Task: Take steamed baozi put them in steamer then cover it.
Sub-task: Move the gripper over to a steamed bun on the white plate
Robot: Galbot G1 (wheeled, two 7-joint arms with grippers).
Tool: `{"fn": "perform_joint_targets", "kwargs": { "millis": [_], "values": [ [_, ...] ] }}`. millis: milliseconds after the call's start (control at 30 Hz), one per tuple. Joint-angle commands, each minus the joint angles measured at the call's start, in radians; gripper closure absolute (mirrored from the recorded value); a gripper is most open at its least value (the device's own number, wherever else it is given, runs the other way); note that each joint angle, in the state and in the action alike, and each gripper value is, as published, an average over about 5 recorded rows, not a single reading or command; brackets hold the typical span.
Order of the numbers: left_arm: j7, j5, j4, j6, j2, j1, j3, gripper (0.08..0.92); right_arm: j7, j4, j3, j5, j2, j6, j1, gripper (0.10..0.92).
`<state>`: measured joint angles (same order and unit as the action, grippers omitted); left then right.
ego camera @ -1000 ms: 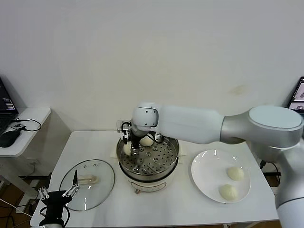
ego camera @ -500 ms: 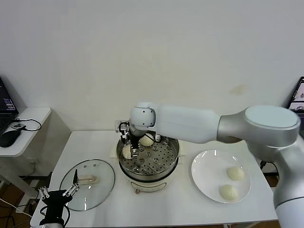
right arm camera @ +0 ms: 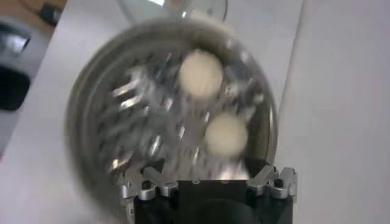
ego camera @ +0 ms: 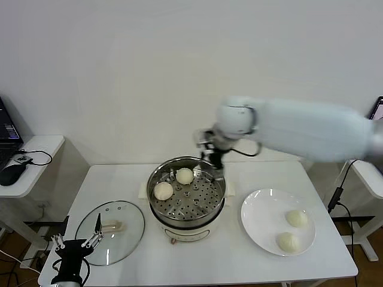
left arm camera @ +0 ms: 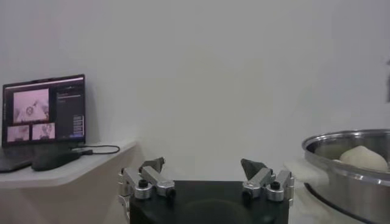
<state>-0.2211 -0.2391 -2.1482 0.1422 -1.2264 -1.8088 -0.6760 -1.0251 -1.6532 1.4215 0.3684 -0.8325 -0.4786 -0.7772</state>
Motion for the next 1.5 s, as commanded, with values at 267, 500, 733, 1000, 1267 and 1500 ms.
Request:
{"fn": "perform_joint_targets", "kwargs": {
  "millis": [267,500,733,1000,1267,1500],
  "values": [
    [0.002,0.021,0.012,-0.004,-0.003,0.004,0.022,0.177,-0.079,-0.225,0.059,-0.315,0.553,0.154,0.135,0.203],
    [0.003,0.029,0.019,-0.005,-0.010,0.004,0.025,0.177,-0.046,-0.193,-0.175,-0.398,0.585,0.169,0.471,0.202],
    [0.002,0.038,0.029,-0.004,-0.023,-0.002,0.029,0.177,-0.026,-0.148,-0.373,-0.435,0.551,0.162,0.702,0.202],
    [0.001,0.041,0.041,-0.002,-0.028,-0.005,0.028,0.177,-0.023,-0.099,-0.444,-0.457,0.512,0.162,0.809,0.202],
    [0.001,0.044,0.044,-0.002,-0.031,-0.008,0.027,0.177,-0.025,-0.058,-0.535,-0.477,0.492,0.164,0.908,0.203],
    [0.001,0.045,0.047,-0.003,-0.030,-0.005,0.027,0.177,-0.024,-0.022,-0.577,-0.486,0.475,0.165,0.955,0.203]
  ]
}}
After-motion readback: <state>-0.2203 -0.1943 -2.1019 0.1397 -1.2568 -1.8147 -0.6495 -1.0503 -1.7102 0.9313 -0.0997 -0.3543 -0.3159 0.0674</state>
